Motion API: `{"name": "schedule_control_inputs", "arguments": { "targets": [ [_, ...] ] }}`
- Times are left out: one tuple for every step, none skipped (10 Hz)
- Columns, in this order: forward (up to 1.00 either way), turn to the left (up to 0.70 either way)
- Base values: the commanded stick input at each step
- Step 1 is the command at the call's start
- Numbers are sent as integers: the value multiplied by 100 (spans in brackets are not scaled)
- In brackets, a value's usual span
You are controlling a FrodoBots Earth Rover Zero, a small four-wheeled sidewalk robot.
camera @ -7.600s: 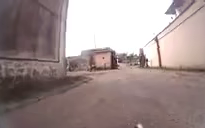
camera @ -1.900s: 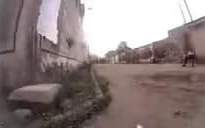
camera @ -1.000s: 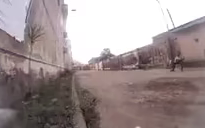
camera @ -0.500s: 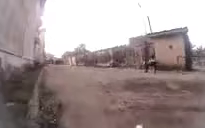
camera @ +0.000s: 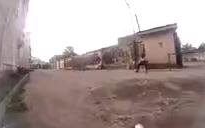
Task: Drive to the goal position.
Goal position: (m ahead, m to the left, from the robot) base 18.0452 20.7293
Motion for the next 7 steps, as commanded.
{"name": "schedule_control_inputs", "arguments": {
  "targets": [
    [100,0],
    [100,0],
    [100,0],
    [100,0],
    [100,0],
    [100,21],
    [100,36]
  ]
}}
